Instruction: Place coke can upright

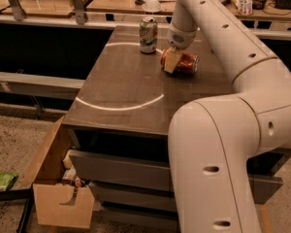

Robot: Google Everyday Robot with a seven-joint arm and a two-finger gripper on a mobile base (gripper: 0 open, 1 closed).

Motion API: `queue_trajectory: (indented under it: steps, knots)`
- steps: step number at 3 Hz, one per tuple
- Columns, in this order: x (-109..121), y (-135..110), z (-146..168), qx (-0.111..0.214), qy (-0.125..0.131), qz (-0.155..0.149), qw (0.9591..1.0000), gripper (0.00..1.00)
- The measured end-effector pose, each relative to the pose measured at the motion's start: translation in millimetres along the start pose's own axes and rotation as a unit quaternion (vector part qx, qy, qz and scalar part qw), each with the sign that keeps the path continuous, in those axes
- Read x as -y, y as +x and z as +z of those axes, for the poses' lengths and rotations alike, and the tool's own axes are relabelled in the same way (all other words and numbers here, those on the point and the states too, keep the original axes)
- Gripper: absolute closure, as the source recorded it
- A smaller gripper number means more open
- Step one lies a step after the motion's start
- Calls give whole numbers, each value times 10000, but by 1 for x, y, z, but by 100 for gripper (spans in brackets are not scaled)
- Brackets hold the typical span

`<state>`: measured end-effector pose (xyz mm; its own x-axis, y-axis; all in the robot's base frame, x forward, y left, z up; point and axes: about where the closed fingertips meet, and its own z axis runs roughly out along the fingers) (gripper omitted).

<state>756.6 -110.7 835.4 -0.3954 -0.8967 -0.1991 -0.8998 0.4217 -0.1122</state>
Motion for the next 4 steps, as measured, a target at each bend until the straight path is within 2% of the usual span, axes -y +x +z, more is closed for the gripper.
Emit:
queue_trajectory:
  steps: [1, 2, 3, 4]
  knots:
    - [0, 1, -3, 46, 9, -5, 10000, 100]
    - [-9, 19, -72, 1018, 194, -96, 9946, 100]
    - [-36, 40, -143, 2124, 296, -269, 9764, 100]
    - [-61, 54, -172, 2919, 186, -229, 9560, 100]
